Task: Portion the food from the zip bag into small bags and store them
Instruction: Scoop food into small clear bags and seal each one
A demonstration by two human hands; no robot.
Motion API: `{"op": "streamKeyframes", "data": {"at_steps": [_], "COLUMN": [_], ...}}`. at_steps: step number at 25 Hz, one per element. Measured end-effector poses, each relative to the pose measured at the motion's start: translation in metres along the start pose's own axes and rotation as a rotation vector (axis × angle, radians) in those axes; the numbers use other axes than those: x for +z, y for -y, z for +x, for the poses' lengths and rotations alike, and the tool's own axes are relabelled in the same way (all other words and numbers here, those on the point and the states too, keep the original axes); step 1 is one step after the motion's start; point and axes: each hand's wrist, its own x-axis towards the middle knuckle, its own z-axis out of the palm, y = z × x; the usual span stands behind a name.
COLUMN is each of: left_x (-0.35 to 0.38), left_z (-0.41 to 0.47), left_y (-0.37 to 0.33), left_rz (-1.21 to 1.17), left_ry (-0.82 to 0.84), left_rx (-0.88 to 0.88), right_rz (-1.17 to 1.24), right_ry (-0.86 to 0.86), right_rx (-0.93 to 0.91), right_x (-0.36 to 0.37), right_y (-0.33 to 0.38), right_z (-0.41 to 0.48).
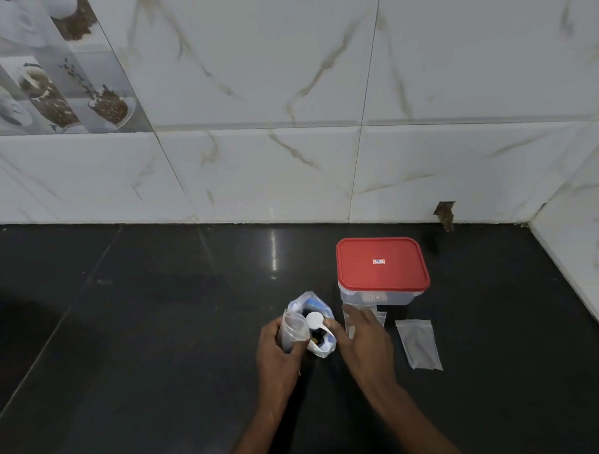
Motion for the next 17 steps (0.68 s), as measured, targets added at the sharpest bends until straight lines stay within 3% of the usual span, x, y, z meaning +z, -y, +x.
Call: {"op": "streamKeyframes", "data": {"at_steps": [2, 4, 9, 13, 17], "left_x": [0.004, 0.007, -0.002, -0.006, -0.002], "left_z": [-0.001, 0.001, 0.011, 0.009, 0.002], "left_y": [-0.005, -0.003, -0.006, -0.013, -0.022], "left_rz": [-0.005, -0.014, -0.131, -0.347, -0.477], "left_ry": [0.009, 0.048, 0.339, 0.453, 0.461], "left_rx": [0.038, 0.054, 0.0, -0.02, -0.119], "right_rz": [0.204, 0.34, 0.398, 0.403, 0.605], "right_ry": [0.06, 0.162, 0.157, 0.176, 0.161], "right_rx": [-0.122, -0.117, -0.105, -0.149, -0.063], "right_x": [-0.006, -0.006, -0.022, -0.031, -0.037], "right_y": [0.019, 0.033, 0.018, 0.012, 0.01], "right_z": [-0.007, -0.01, 0.01, 0.02, 0.024]}}
